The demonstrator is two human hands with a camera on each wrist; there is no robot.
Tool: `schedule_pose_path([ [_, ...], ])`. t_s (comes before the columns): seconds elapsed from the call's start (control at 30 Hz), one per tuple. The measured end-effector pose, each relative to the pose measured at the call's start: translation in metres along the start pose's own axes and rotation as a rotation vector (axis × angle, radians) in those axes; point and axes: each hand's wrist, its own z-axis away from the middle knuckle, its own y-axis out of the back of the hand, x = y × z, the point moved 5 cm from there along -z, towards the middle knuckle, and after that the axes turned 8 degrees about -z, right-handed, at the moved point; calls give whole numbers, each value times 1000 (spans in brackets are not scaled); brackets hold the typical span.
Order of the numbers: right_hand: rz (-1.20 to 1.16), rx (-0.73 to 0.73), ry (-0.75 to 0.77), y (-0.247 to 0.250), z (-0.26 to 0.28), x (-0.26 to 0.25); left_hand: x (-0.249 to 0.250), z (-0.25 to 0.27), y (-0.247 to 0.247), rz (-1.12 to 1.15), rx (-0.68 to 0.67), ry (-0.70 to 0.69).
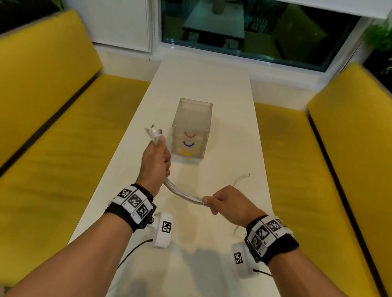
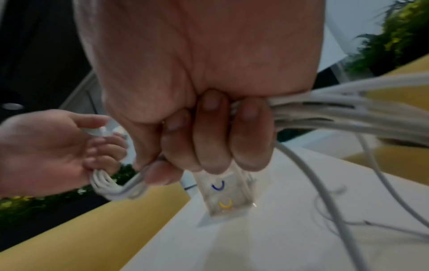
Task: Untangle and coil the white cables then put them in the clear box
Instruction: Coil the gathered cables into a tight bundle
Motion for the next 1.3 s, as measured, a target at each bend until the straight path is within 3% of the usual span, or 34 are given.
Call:
schedule_pose_path([
  [0.27,149,-123,130,28,3,-69,-1,15,-43,-391,-307,-117],
  [0.4,106,-168,124,39,1,-96,-5,33,-61,-436,-473,-195],
  [0.53,-9,-281,-3,37,-1,-100,-5,43,-65,-392,-431,-180],
  [0.63,39,-269,-11,36,-2,-102,-10,44,-61,-427,-376,-171],
  [0.83,249,-103,-14,35,-13,-101,-17,44,-63,-351,-270,-30],
  [0.93,267,-85,-29,39,-11,-99,-20,45,-63,-382,-317,8],
  [1.07,232,-65,-23,46,-4,-98,-24,43,-56,-228,-370,164],
  [1.3,35,-96,-99,46,-14,-79,-24,33,-43,-170,-564,294],
])
